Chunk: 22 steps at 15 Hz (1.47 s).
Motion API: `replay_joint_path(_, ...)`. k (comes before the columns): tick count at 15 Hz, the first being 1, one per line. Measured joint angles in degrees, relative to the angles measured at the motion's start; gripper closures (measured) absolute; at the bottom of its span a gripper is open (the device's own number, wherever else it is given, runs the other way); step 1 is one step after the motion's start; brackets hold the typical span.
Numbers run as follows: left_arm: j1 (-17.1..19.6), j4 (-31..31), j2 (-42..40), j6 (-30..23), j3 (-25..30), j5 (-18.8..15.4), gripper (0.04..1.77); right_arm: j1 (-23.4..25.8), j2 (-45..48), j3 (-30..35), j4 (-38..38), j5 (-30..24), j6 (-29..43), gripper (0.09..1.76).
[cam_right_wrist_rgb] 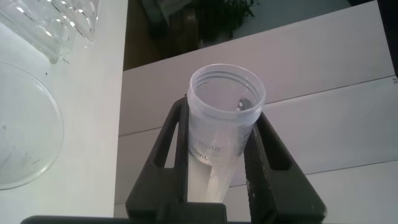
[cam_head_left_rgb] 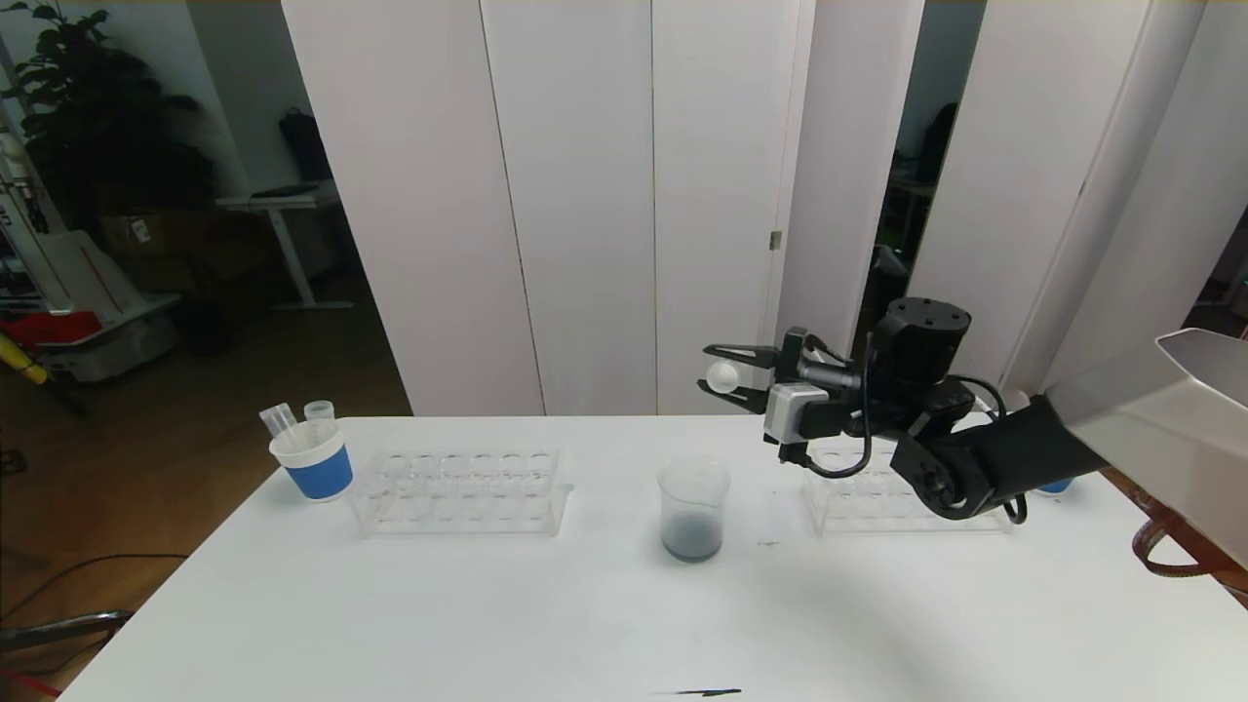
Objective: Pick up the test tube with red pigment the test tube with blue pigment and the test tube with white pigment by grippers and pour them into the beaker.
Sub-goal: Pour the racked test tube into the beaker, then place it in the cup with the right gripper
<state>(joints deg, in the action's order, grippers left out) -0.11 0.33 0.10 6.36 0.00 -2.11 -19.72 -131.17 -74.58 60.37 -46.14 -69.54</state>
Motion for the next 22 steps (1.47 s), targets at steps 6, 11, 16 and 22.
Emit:
replay_joint_path(6,0.0,0.0,0.0,0.0,0.0,0.0,0.06,0.0,-1.7,-0.3,1.3,0.0,-5.7,1.26)
replay_joint_path(11,0.0,0.0,0.0,0.0,0.0,0.0,0.06,0.2,-3.1,-1.1,1.2,0.1,-9.9,1.26)
replay_joint_path(16,0.0,0.0,0.0,0.0,0.0,0.0,0.06,0.0,-4.7,-3.6,1.2,0.3,-11.9,1.26)
replay_joint_path(22,0.0,0.0,0.0,0.0,0.0,0.0,0.06,0.0,-6.2,-6.1,1.8,0.5,-14.7,1.26)
